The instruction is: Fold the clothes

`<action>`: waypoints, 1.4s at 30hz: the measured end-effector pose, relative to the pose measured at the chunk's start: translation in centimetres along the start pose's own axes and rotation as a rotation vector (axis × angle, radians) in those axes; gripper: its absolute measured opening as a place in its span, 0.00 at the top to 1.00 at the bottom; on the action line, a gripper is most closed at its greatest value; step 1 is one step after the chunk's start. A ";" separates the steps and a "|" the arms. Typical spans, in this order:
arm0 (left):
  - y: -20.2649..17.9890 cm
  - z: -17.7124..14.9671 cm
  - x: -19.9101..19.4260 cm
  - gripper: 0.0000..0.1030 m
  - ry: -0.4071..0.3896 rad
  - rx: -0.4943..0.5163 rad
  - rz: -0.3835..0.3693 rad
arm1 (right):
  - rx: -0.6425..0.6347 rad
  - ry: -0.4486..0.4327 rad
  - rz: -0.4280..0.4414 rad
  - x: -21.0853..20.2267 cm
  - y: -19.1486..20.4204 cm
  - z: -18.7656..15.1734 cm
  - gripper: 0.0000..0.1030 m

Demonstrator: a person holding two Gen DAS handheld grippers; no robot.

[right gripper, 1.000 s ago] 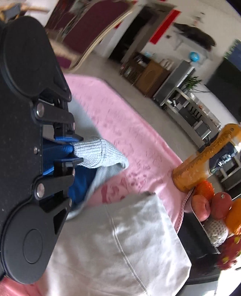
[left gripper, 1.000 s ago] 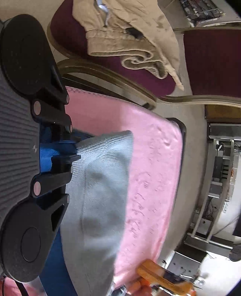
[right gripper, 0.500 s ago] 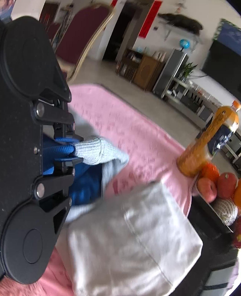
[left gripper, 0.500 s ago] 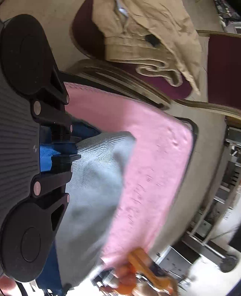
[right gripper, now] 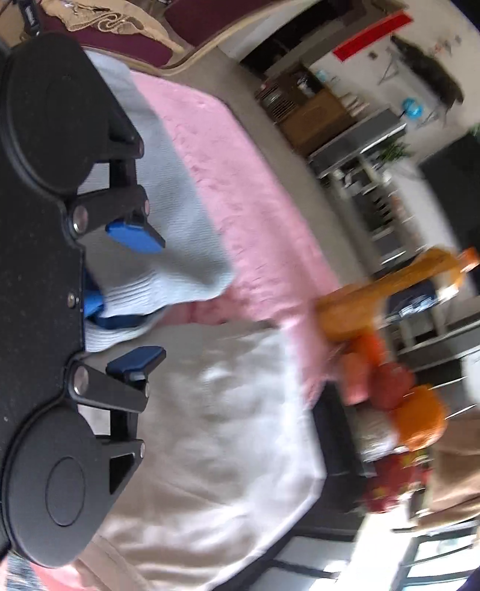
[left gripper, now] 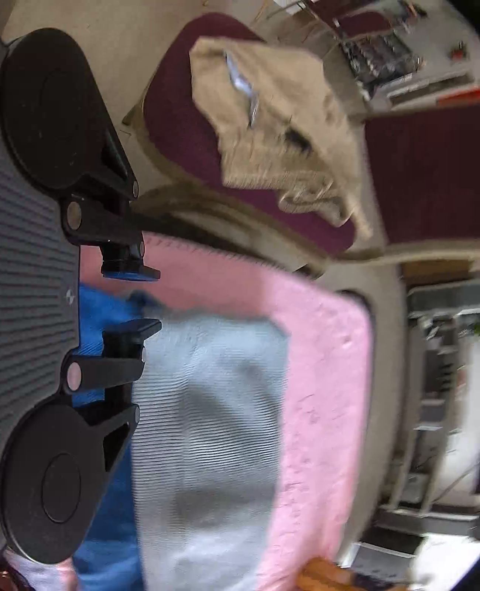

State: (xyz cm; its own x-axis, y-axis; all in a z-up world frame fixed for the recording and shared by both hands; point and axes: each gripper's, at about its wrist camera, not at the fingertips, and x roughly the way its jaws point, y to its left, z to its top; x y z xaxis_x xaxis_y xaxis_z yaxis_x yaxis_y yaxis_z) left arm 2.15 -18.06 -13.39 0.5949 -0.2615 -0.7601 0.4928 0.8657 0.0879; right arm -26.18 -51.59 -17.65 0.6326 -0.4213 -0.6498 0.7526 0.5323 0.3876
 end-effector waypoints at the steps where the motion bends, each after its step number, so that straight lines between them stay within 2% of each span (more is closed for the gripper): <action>1: 0.2 0.5 -0.2 0.74 -0.019 -0.020 -0.007 | 0.009 -0.012 0.017 -0.2 0.1 0.3 0.47; 4: 0.1 2.5 0.1 0.74 -0.051 -0.052 -0.023 | 0.050 -0.019 0.068 0.1 0.3 1.2 0.51; 5: -0.2 3.2 0.4 0.74 -0.054 -0.049 -0.026 | 0.069 -0.010 0.083 0.6 0.5 1.7 0.55; 6: -0.5 3.9 0.8 0.74 -0.055 -0.044 -0.027 | 0.089 0.001 0.093 1.2 0.5 2.2 0.64; 7: -0.8 4.5 1.2 0.75 -0.054 -0.037 -0.027 | 0.109 0.011 0.103 1.8 0.6 2.7 0.69; 9: -1.5 6.2 1.7 0.75 -0.060 -0.028 -0.044 | 0.151 0.031 0.126 2.9 0.8 3.8 0.73; 12: -2.3 8.7 2.2 0.75 -0.084 -0.031 -0.097 | 0.212 0.052 0.184 4.3 1.6 6.0 0.72; 15: -3.0 10.4 4.2 0.74 -0.072 -0.040 -0.136 | 0.211 0.046 0.184 6.2 2.5 7.7 0.72; 18: -3.9 10.9 8.2 0.77 -0.014 -0.028 -0.122 | 0.189 0.062 0.117 9.4 2.2 8.2 0.72; 19: -4.1 10.7 9.8 0.85 0.012 -0.025 -0.105 | 0.189 0.081 0.090 10.7 1.8 8.0 0.72; 20: -4.2 10.5 11.1 0.88 0.032 -0.027 -0.093 | 0.189 0.104 0.059 12.1 1.2 7.8 0.72; 23: -3.6 10.2 13.2 0.92 0.053 -0.055 -0.085 | 0.207 0.173 0.004 14.9 -0.2 7.1 0.66; 25: -3.4 10.6 13.3 0.91 0.023 -0.060 -0.091 | 0.233 0.211 0.009 15.9 -0.8 7.1 0.55; 26: -3.4 10.7 13.5 0.91 0.022 -0.055 -0.090 | 0.253 0.226 0.018 16.3 -1.1 7.1 0.54; 29: -4.3 10.2 15.2 0.91 0.106 -0.010 -0.057 | 0.347 0.273 0.086 16.9 -1.9 6.9 0.54; 31: -5.1 9.8 15.2 0.91 0.098 0.054 -0.013 | 0.425 0.311 0.114 16.9 -2.6 6.5 0.63; 33: -5.8 9.4 15.1 0.91 0.085 0.096 0.015 | 0.498 0.343 0.123 16.6 -3.3 6.3 0.64; 35: -6.1 9.3 15.0 0.91 0.076 0.118 0.031 | 0.501 0.358 0.096 15.6 -3.6 6.2 0.64; 39: -6.2 9.3 14.7 0.91 0.067 0.119 0.040 | 0.391 0.419 0.107 13.8 -2.9 6.2 0.54; 40: -6.0 9.3 14.4 0.92 0.056 0.109 0.036 | 0.368 0.432 0.122 13.5 -2.8 6.1 0.53; 42: -5.8 9.2 13.1 0.97 0.020 0.082 -0.021 | 0.376 0.408 0.163 13.9 -3.0 6.1 0.53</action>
State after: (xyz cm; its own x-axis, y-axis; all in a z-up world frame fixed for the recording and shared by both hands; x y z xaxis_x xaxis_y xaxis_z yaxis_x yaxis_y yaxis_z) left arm 12.95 -30.40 -17.89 0.5715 -0.2701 -0.7749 0.5557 0.8222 0.1232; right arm -18.48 -63.56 -23.84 0.6804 0.0017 -0.7328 0.7115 0.2381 0.6611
